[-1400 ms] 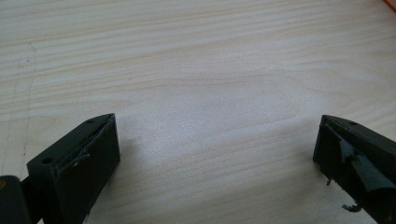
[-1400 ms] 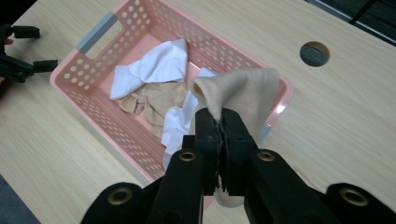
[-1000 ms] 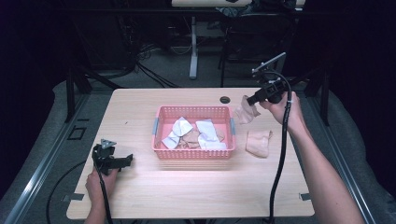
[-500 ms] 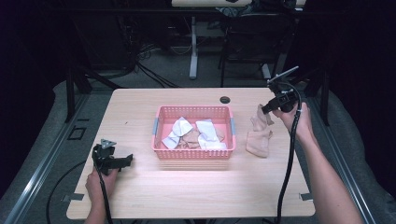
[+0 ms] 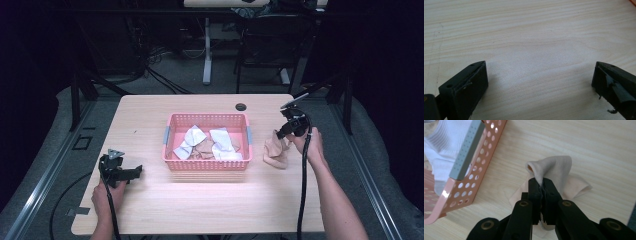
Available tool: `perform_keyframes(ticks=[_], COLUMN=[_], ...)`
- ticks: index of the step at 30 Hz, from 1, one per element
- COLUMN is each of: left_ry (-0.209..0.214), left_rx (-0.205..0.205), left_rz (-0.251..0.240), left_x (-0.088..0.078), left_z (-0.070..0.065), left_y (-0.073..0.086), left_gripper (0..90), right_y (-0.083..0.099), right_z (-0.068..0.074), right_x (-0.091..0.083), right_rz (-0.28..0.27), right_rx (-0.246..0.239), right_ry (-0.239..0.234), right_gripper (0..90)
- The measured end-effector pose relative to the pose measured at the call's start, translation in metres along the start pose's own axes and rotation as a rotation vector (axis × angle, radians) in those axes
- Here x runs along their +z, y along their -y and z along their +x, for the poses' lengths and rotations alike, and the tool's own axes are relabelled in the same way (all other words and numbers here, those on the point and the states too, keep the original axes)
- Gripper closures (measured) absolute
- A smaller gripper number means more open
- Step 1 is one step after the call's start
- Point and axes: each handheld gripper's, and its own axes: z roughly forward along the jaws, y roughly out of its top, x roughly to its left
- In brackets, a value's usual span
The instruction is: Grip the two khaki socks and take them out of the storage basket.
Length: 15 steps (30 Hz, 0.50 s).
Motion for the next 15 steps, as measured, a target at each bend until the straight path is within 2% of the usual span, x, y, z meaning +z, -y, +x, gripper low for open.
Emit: perform_keyframes(ticks=[2,4,6,8,13,15], left_ry=[0.0,-0.001,0.0,-0.001,0.0,0.0], left_rx=[0.0,0.0,0.0,0.0,0.001,0.0], left_rz=[0.0,0.0,0.0,0.0,0.0,0.0], left_x=[0.0,0.0,0.0,0.0,0.0,0.0], left_z=[0.0,0.0,0.0,0.0,0.0,0.0], left_y=[0.0,0.0,0.0,0.0,0.0,0.0], left_gripper=[0.4,0.3,0.3,0.3,0.3,0.3], right_y=[0.004,0.007,0.009,0.013,0.023,0.028], right_z=[-0.004,-0.005,-0.007,-0.007,-0.011,-0.011], right_x=[0.007,0.011,0.011,0.009,-0.002,-0.006], right_rz=[0.014,0.021,0.017,-0.006,-0.022,-0.03], right_rx=[0.0,0.007,0.002,0.015,0.003,0.005], right_ry=[-0.003,0.009,0.022,0.026,0.001,-0.019], right_gripper=[84.7,77.4,65.8,50.5,15.5,11.1])
